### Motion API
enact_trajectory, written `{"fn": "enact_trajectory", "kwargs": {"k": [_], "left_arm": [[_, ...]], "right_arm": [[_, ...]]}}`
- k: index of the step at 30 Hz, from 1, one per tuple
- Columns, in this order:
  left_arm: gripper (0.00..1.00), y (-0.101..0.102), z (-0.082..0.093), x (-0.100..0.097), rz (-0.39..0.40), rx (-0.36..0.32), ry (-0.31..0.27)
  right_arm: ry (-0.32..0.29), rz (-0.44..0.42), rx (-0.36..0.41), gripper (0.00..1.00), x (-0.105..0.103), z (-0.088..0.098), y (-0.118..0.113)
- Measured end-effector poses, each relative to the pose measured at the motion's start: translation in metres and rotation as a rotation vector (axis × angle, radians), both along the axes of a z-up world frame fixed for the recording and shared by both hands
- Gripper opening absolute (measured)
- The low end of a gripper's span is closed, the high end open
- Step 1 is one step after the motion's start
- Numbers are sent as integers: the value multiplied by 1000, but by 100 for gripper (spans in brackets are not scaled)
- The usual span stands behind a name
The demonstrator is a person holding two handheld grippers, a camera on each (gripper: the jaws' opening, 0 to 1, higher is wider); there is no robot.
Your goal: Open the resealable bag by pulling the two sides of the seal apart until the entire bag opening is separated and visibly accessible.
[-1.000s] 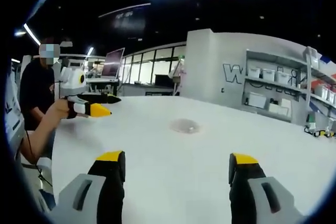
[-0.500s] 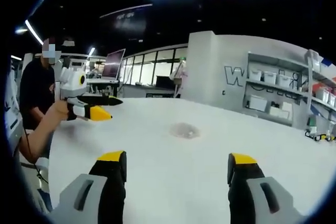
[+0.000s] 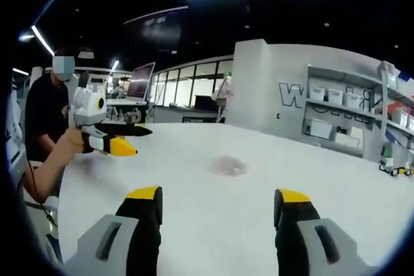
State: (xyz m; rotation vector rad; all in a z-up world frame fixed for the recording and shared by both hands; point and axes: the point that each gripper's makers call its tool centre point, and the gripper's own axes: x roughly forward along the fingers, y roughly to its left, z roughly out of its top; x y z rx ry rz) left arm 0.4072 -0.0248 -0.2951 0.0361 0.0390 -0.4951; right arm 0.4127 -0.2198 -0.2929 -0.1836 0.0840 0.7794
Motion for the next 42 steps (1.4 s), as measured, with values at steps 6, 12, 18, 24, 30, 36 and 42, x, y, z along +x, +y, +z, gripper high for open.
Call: {"fn": "enact_trajectory", "kwargs": {"k": [6,12,18,24,30,36,42], "left_arm": [[79,0,1,2,-3,6,5],[79,3,6,4,3,13,0],[79,5,4,5,13,18,13],[79,2,4,5,5,11,13],[79,-2,4,7,-5,21,16],[78,-3,2,8,-6,34,21],[78,-4,2,9,-6,39,20]], "right_arm": [[4,-3,3,69,5,0,1],[0,-9,-11,69,10,0,1],[-1,-6,-31,68,14,-1,2],[1,-10,-40,63,18,-2,2],[-1,0,-55,62,21,-2,7],[0,5,-60,61,21,-3,10],[-1,8,-70,60,23,-3,12]]}}
